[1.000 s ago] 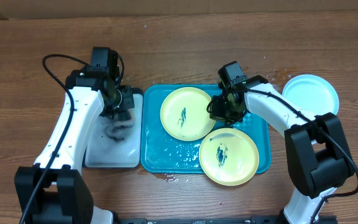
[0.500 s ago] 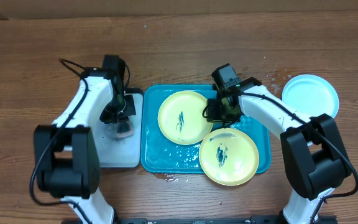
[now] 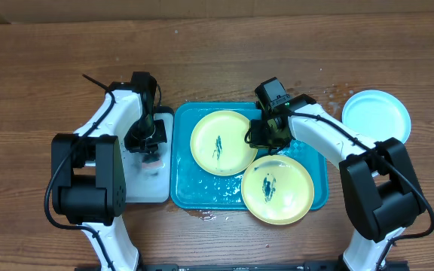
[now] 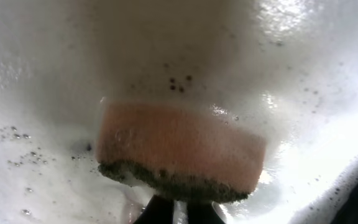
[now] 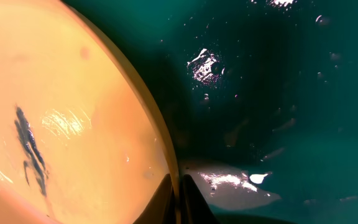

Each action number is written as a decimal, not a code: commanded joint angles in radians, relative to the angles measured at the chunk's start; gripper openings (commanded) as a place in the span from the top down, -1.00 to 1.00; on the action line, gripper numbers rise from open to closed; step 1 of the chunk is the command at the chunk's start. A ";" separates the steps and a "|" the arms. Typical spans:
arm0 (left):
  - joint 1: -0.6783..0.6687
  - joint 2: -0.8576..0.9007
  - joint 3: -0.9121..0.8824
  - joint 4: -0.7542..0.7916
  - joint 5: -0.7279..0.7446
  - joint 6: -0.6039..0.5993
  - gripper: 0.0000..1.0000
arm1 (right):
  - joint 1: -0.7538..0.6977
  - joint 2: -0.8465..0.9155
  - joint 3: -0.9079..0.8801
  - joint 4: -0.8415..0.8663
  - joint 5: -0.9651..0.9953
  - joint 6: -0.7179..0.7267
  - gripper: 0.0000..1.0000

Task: Clean dirty plates on tray and stack at the side
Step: 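Grasp the sponge again with the left gripper, then scrub the yellow plate with the sponge in the left gripper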

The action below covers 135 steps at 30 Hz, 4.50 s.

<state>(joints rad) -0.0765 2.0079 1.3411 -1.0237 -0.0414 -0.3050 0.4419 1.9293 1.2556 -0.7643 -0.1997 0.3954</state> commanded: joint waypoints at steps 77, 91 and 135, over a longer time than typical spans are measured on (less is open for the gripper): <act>-0.381 0.051 0.093 0.023 -0.153 -0.313 0.92 | 0.044 0.005 0.022 0.029 0.027 0.100 0.92; -0.391 0.051 0.093 0.042 0.099 -0.188 0.92 | -0.026 0.005 0.022 0.026 0.049 0.129 0.92; -0.247 0.227 0.136 0.243 0.033 -0.304 0.91 | -0.025 0.005 0.022 -0.049 0.023 0.129 0.92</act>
<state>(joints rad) -0.4057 2.1643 1.5017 -0.7338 0.4610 -0.6483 0.4232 1.9408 1.2594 -0.7864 -0.1909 0.5240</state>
